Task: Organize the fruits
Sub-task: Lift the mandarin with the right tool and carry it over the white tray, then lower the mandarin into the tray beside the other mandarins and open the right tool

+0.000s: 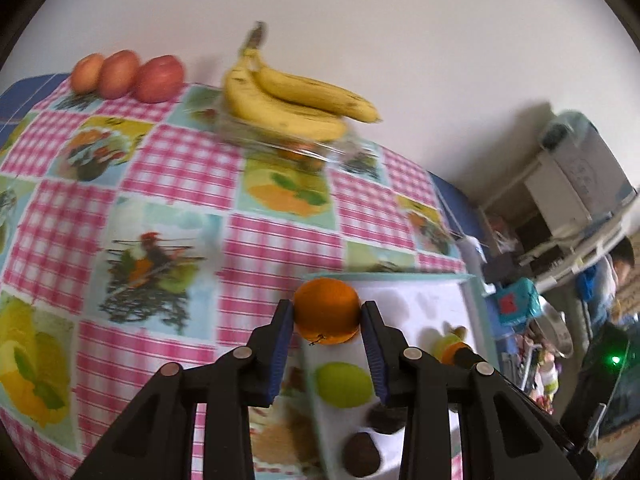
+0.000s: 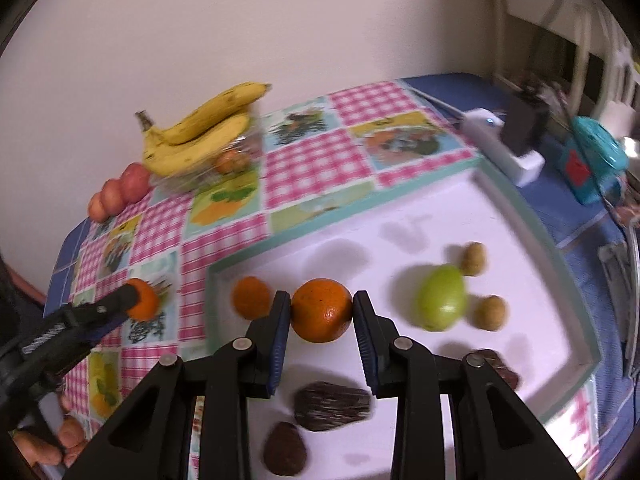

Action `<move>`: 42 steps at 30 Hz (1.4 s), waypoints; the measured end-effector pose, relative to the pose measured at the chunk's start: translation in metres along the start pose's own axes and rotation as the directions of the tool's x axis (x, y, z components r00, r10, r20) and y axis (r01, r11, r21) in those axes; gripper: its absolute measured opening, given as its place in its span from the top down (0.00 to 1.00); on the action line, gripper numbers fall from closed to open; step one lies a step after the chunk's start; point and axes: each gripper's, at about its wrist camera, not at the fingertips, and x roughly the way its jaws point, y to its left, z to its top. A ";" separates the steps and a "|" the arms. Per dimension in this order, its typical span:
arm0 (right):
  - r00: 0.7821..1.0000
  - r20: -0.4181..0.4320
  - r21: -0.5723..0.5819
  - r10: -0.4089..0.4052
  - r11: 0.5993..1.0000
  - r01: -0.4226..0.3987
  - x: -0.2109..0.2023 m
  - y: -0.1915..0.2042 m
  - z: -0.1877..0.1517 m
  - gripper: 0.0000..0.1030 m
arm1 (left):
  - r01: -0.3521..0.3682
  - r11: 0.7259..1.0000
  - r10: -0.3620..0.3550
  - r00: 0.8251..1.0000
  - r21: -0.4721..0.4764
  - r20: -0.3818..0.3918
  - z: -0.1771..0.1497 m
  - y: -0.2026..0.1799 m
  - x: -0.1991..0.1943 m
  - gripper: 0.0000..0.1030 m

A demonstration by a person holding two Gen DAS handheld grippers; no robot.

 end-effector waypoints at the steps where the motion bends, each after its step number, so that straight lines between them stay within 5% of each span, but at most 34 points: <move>1: 1.000 -0.001 0.009 -0.004 1.000 0.005 -0.001 -0.005 0.000 0.68 | 0.008 1.000 -0.008 1.000 0.015 -0.008 -0.002 -0.007 0.003 0.64; 18: 0.997 -0.068 0.042 -0.040 0.998 0.043 -0.005 -0.041 -0.007 0.68 | -0.007 0.990 0.021 0.995 0.144 -0.100 -0.034 -0.057 0.045 0.66; 38: 0.989 -0.141 0.045 -0.052 0.997 0.059 0.019 -0.045 -0.016 0.68 | -0.083 0.993 0.091 0.990 0.078 -0.108 -0.028 -0.029 0.040 0.65; 42: 0.988 -0.143 0.041 -0.055 0.997 0.061 0.018 -0.045 -0.016 0.68 | -0.145 0.985 0.153 0.984 0.088 -0.091 -0.025 -0.023 0.029 0.65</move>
